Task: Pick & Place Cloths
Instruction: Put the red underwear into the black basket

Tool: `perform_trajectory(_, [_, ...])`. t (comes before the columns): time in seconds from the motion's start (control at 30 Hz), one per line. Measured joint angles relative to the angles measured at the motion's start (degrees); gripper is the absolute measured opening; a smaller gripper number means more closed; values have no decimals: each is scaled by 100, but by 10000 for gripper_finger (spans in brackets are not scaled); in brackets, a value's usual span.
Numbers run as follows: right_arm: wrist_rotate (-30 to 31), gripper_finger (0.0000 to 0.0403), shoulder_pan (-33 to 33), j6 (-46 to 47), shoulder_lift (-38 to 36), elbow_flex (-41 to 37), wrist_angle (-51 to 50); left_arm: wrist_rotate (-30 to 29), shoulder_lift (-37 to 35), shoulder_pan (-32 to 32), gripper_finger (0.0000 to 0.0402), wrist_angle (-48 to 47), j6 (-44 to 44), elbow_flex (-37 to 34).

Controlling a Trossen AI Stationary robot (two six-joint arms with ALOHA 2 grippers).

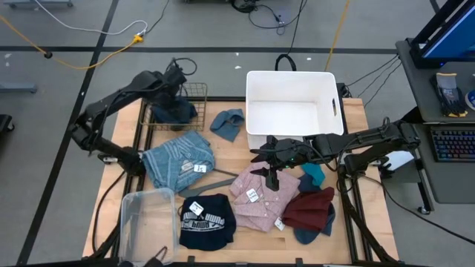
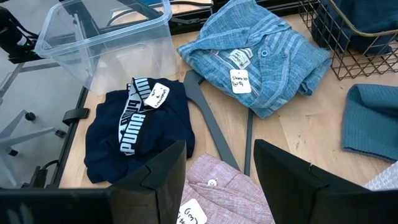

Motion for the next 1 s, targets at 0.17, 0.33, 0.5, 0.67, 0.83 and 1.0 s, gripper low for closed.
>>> perform_trajectory(0.17, [-3, 180, 0, -12, 0, 0, -72, 303, -335, -678, 221, 45, 316, 358])
perform_trajectory(0.33, [-5, 180, 0, -1, 0, 0, -416, 131, -703, -1456, 199, 72, 304, 449])
perform_trajectory(0.5, [-6, 180, 63, -1, -47, -4, -1047, -96, -981, -2187, 171, 464, 312, 451])
perform_trajectory(0.67, [-5, 180, 289, 1, -144, -9, -1603, -48, -1112, -2943, 137, 1286, 621, 451])
perform_trajectory(0.83, [-4, 180, 722, 85, -263, -4, -1808, 134, -1094, -3612, 98, 2110, 943, 415])
perform_trajectory(1.0, [6, 180, 1224, 225, -332, 0, -1887, 542, -1079, -4158, 59, 2939, 929, 76])
